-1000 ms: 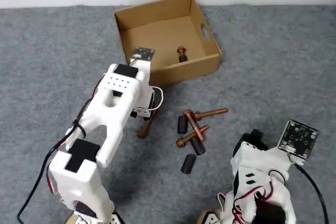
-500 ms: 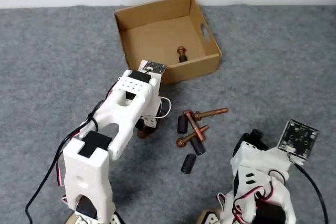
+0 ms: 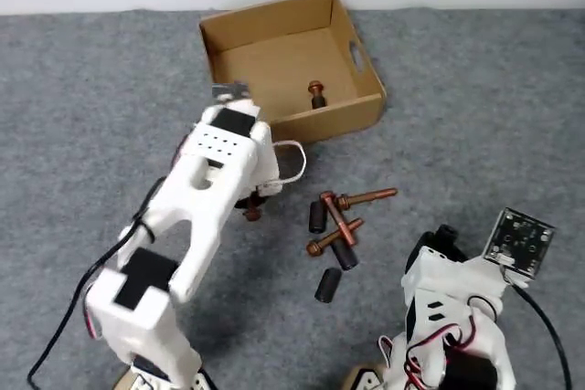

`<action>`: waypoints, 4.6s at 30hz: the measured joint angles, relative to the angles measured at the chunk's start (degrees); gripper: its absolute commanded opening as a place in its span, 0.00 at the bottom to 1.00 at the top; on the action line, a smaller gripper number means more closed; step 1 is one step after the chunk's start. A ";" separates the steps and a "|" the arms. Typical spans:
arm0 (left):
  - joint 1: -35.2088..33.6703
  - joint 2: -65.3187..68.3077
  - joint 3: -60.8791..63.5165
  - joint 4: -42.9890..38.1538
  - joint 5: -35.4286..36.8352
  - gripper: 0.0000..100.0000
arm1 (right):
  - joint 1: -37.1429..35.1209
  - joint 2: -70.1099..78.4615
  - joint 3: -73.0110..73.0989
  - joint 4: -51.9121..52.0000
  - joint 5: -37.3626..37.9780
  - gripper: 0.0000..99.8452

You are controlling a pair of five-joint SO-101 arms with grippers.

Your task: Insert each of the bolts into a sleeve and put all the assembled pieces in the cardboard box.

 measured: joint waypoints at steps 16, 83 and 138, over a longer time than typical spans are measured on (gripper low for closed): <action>-11.52 -4.66 0.00 4.48 47.30 0.02 | 0.00 0.00 0.00 0.00 0.00 0.01; -13.36 15.03 -1.41 -13.01 -100.31 0.10 | 3.25 0.00 1.05 -0.35 0.00 0.01; 5.19 -76.66 43.52 -21.19 -25.14 0.00 | -28.40 -2.11 -1.14 -0.35 0.00 0.01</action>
